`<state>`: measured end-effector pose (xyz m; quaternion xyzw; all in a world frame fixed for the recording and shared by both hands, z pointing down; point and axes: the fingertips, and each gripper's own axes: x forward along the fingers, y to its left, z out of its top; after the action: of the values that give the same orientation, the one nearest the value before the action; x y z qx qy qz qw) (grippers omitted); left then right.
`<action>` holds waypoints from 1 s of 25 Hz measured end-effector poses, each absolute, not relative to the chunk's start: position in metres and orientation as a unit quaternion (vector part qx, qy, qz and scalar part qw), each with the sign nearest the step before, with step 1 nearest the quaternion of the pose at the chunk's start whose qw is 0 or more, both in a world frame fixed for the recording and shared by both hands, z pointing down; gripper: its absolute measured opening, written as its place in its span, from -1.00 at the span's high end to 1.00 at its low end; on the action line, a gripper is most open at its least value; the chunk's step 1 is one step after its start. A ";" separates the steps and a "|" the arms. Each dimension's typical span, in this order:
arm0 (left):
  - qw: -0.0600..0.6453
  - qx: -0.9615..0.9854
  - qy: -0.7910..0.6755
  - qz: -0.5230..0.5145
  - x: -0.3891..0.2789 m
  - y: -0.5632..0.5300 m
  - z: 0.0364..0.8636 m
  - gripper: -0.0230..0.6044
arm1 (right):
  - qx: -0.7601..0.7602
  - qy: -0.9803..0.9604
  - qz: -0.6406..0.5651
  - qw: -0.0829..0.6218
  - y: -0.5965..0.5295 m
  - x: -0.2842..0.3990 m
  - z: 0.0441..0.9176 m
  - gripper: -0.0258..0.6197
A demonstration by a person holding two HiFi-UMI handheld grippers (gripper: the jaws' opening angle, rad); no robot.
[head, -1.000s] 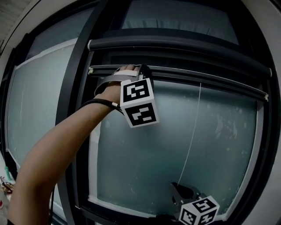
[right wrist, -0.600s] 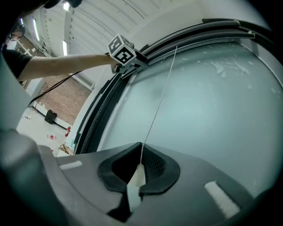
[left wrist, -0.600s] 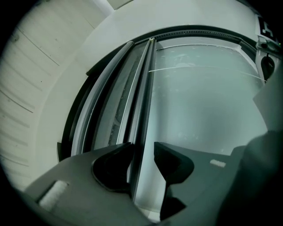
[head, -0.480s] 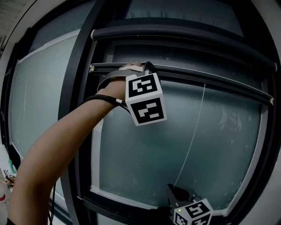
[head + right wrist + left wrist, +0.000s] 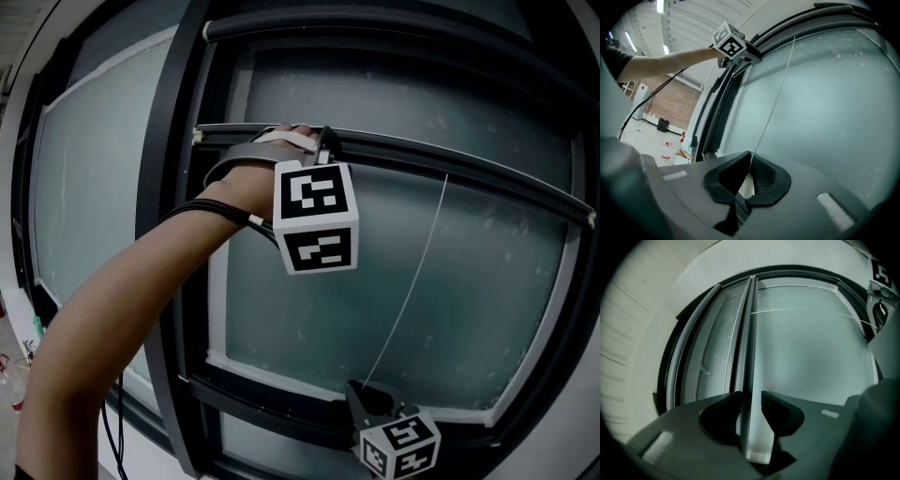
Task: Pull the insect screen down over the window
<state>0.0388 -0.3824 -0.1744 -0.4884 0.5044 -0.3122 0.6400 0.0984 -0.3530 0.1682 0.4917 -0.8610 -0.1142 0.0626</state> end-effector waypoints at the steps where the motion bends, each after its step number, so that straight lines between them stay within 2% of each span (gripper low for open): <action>1: 0.636 -0.492 0.505 -0.313 0.039 -0.381 -0.172 0.48 | 0.493 -0.861 -0.110 0.062 -0.351 0.100 0.173 0.91; 7: 0.632 -0.496 0.492 -0.335 0.039 -0.381 -0.136 0.56 | 0.506 -0.854 -0.080 0.091 -0.344 0.111 0.215 0.91; 18: 0.626 -0.515 0.486 -0.326 0.034 -0.375 -0.086 0.54 | 0.542 -0.832 -0.049 0.105 -0.329 0.114 0.264 0.91; 25: 0.616 -0.527 0.463 -0.357 0.033 -0.376 -0.048 0.54 | 0.553 -0.822 -0.017 0.137 -0.321 0.124 0.304 0.91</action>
<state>0.0328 -0.3762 -0.0478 -0.5273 0.4633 -0.3567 0.6165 0.1244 -0.3214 0.3036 0.5529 -0.8217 -0.0175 0.1372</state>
